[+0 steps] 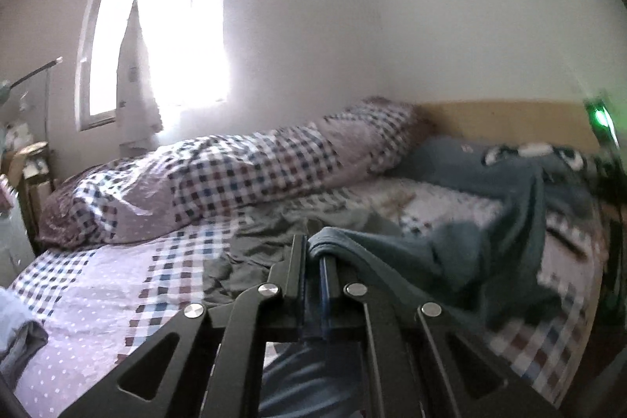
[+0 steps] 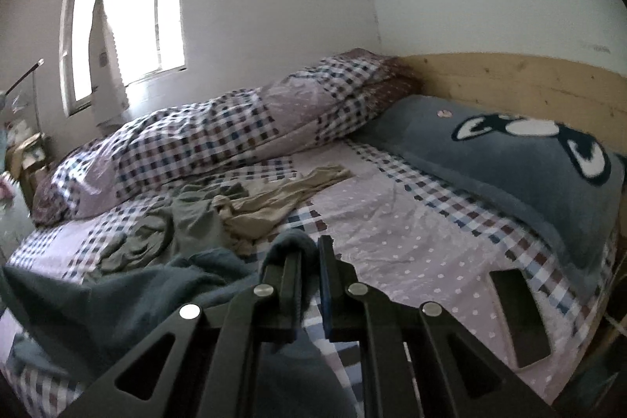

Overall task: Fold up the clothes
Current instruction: 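Raise the teal shirt high with both grippers and shake it out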

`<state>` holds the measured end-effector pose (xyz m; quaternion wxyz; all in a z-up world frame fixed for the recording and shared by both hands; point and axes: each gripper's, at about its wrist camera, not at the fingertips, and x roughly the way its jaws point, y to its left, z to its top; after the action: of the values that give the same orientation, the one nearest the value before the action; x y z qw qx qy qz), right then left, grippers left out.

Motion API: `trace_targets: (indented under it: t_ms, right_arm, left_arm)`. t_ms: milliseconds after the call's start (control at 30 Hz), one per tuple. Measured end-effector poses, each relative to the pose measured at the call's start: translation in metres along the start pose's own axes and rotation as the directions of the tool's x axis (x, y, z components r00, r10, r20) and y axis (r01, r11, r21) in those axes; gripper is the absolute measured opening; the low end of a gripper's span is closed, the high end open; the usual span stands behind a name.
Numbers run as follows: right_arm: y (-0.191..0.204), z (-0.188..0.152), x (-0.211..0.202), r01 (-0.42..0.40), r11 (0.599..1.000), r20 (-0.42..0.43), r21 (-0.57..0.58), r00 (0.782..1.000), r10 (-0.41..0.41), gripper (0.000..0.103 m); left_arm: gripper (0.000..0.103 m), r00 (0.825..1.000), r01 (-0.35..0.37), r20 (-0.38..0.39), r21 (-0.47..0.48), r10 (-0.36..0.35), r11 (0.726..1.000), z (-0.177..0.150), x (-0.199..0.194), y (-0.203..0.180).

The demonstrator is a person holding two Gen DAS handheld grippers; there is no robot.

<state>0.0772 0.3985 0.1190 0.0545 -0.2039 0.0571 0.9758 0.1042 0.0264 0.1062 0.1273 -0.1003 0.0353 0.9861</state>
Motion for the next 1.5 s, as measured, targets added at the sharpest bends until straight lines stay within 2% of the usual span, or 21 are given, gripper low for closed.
trace_targets:
  t_ms: [100, 200, 433, 667, 833, 1067, 1200, 1367, 1500]
  right_arm:
    - [0.004, 0.000, -0.024, -0.010, 0.998, 0.008, -0.062, 1.000, 0.011, 0.006]
    - [0.008, 0.000, -0.049, -0.012, 0.991, 0.022, -0.135, 1.000, 0.015, 0.006]
    - [0.024, 0.023, -0.104, -0.017, 0.978, 0.102, -0.209, 0.994, 0.039, 0.006]
    - [0.043, 0.071, -0.169, -0.031, 0.976, 0.228, -0.216, 0.970, 0.082, 0.006]
    - [0.051, 0.107, -0.225, -0.040, 0.977, 0.327, -0.207, 0.939, 0.108, 0.006]
    - [0.060, 0.146, -0.307, -0.044, 0.977, 0.452, -0.210, 0.881, 0.137, 0.006]
    - [0.062, 0.166, -0.351, -0.048, 0.977, 0.508, -0.208, 0.848, 0.150, 0.006]
    - [0.062, 0.185, -0.388, -0.062, 0.980, 0.549, -0.191, 0.820, 0.159, 0.006]
    - [0.065, 0.196, -0.422, -0.077, 0.977, 0.589, -0.197, 0.788, 0.181, 0.006]
  left_arm:
    - [0.004, 0.999, -0.024, 0.032, -0.097, 0.027, 0.995, 0.016, -0.016, 0.024]
    - [0.004, 0.995, -0.064, 0.061, -0.153, 0.074, 0.986, 0.030, -0.034, 0.046]
    - [0.004, 0.981, -0.130, 0.116, -0.191, 0.153, 0.973, 0.073, -0.079, 0.076]
    - [0.004, 0.958, -0.167, 0.194, -0.229, 0.213, 0.959, 0.124, -0.146, 0.094]
    - [0.004, 0.935, -0.187, 0.249, -0.258, 0.253, 0.948, 0.159, -0.195, 0.108]
    - [0.004, 0.906, -0.157, 0.331, -0.316, 0.263, 0.936, 0.206, -0.277, 0.124]
    - [0.004, 0.890, -0.165, 0.363, -0.309, 0.276, 0.937, 0.234, -0.320, 0.128]
    - [0.004, 0.870, -0.190, 0.390, -0.301, 0.302, 0.934, 0.266, -0.370, 0.131]
    - [0.004, 0.850, -0.204, 0.425, -0.281, 0.312, 0.938, 0.289, -0.408, 0.128]
